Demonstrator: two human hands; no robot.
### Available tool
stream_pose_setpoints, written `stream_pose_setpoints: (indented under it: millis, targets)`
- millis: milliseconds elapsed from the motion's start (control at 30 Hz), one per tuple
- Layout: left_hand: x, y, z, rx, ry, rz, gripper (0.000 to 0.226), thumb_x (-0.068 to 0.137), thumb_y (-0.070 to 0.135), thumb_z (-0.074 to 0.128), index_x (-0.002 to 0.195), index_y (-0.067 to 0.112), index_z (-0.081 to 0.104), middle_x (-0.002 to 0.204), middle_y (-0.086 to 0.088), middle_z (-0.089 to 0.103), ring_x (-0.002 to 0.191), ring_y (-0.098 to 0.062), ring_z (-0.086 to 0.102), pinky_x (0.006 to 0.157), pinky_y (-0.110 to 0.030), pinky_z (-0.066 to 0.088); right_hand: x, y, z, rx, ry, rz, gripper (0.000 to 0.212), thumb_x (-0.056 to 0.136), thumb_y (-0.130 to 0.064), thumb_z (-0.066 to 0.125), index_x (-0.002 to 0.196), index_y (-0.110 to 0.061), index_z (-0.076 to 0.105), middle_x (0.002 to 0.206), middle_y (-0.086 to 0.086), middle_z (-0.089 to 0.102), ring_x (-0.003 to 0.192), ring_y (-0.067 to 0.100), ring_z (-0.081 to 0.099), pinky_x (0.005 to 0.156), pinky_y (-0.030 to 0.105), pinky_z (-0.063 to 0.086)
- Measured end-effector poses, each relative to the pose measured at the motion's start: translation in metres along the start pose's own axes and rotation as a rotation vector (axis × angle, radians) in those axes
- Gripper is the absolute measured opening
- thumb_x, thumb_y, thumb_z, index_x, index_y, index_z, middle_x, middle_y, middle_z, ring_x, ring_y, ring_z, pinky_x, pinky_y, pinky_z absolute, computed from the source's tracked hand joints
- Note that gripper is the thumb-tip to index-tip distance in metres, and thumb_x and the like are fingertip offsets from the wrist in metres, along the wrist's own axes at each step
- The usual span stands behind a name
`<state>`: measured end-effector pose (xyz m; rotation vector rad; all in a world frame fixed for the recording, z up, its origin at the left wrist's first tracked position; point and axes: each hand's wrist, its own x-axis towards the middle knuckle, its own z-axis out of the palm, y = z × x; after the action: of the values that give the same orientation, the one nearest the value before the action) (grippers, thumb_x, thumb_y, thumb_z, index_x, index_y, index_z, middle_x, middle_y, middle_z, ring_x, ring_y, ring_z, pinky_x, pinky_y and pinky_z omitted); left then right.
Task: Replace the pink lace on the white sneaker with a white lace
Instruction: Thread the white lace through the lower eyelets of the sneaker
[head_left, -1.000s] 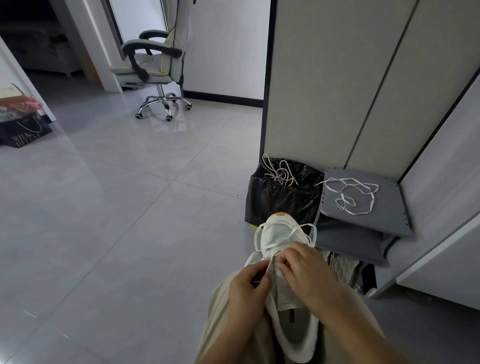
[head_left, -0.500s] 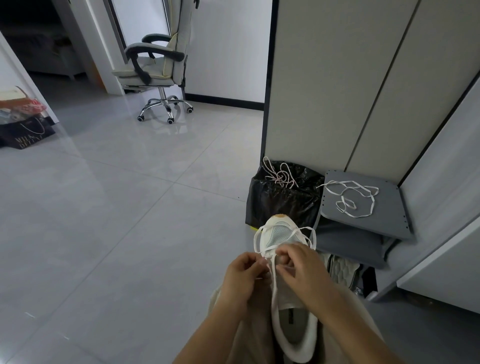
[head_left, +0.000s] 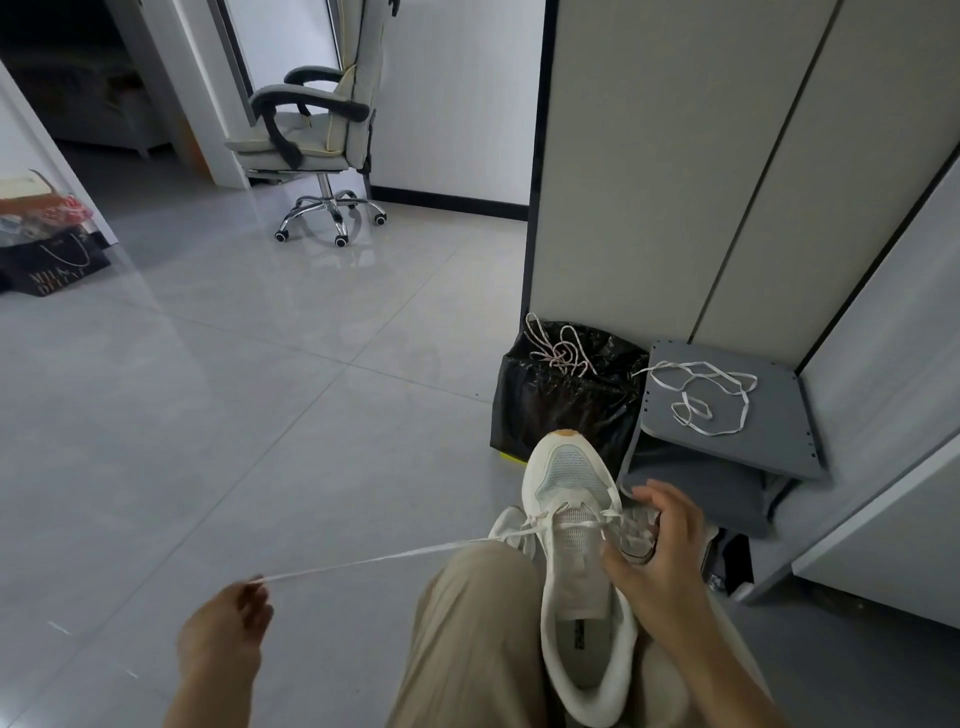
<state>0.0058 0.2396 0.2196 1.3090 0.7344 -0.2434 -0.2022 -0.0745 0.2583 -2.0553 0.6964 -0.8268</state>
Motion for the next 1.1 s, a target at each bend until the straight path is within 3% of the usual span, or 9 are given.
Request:
stream_pose_setpoints:
  millis: [67,133,267,333,500,667,800,967,1100]
  targets:
    - [-0.014,-0.012,0.019,0.326,0.036,0.225,0.009,0.09,-0.002,0.049,0.084,-0.004,0.055,0.073,-0.016,0.065,0.064,-0.026,0.063,0.051,-0.024,0.054,-0.002,0.002,0.002,0.011,0.007,0.019,0.061,0.069,-0.021,0.074,0.118,-0.032,0.04,0.125,-0.017,0.03,0.115,-0.017,0.026,0.09,0.014,0.032]
    - [-0.041,-0.025,0.047,0.612,-0.034,0.554,0.019,0.082,-0.003,0.061,0.1,-0.002,0.056,0.095,-0.022,0.061,0.077,-0.035,0.058,0.072,-0.036,0.051,-0.003,0.002,0.003,0.017,0.008,0.013,0.065,0.068,-0.028,0.074,0.122,-0.032,0.038,0.128,-0.018,0.028,0.118,-0.019,0.023,0.092,0.013,0.029]
    - [-0.139,-0.05,0.108,0.794,-0.692,0.894,0.031,0.086,0.009,0.059,0.094,0.037,0.05,0.092,0.014,0.056,0.07,-0.003,0.053,0.064,-0.011,0.04,0.0,-0.003,0.004,0.084,-0.047,0.089,0.066,0.066,-0.052,0.061,0.125,-0.034,0.039,0.13,-0.015,0.036,0.118,-0.02,0.028,0.096,0.015,0.028]
    - [-0.165,-0.063,0.127,0.945,-0.872,0.994,0.024,0.092,0.015,0.052,0.106,0.035,0.05,0.1,0.018,0.049,0.077,0.007,0.049,0.068,-0.004,0.036,0.0,-0.005,0.003,0.1,-0.088,0.13,0.06,0.07,-0.057,0.058,0.123,-0.039,0.038,0.125,-0.02,0.041,0.113,-0.023,0.031,0.091,0.016,0.031]
    - [-0.163,-0.056,0.145,1.028,-0.789,0.892,0.003,0.096,0.021,0.047,0.094,0.023,0.046,0.085,0.01,0.053,0.071,-0.004,0.048,0.063,-0.011,0.036,-0.002,-0.01,0.001,0.087,-0.095,0.137,0.052,0.067,-0.064,0.051,0.115,-0.049,0.039,0.119,-0.031,0.043,0.115,-0.007,0.041,0.093,0.022,0.035]
    - [-0.131,-0.026,0.113,1.15,-0.708,0.938,0.021,0.082,0.009,0.056,0.07,0.024,0.047,0.067,0.008,0.053,0.063,-0.01,0.048,0.059,-0.022,0.037,-0.003,-0.008,-0.004,0.076,-0.122,0.13,0.058,0.07,-0.058,0.054,0.123,-0.041,0.039,0.127,-0.024,0.042,0.119,-0.007,0.037,0.098,0.018,0.03]
    - [-0.1,0.0,0.064,1.17,-0.464,0.866,0.03,0.076,0.004,0.064,0.065,0.025,0.046,0.063,0.002,0.054,0.06,-0.018,0.05,0.059,-0.032,0.041,-0.001,-0.007,-0.006,0.19,-0.102,0.202,0.033,0.084,-0.026,0.067,0.107,-0.042,0.049,0.116,-0.018,0.053,0.1,-0.013,0.049,0.08,0.007,0.039]
    - [-0.092,-0.01,0.049,1.246,-0.502,0.85,0.03,0.08,0.006,0.062,0.068,0.029,0.048,0.074,0.003,0.057,0.059,-0.01,0.051,0.061,-0.033,0.044,0.007,-0.011,-0.008,0.389,-0.124,0.304,0.009,0.086,-0.015,0.062,0.079,-0.018,0.068,0.069,-0.006,0.068,0.063,0.003,0.06,0.061,0.012,0.045]
    - [-0.113,-0.028,0.079,1.161,-0.626,0.925,0.024,0.088,0.015,0.057,0.11,0.026,0.054,0.108,0.015,0.049,0.065,-0.002,0.051,0.071,-0.022,0.039,0.018,-0.013,-0.006,0.74,-0.087,0.459,0.025,0.084,-0.021,0.058,0.065,-0.004,0.063,0.057,0.001,0.056,0.049,0.01,0.042,0.044,0.016,0.035]
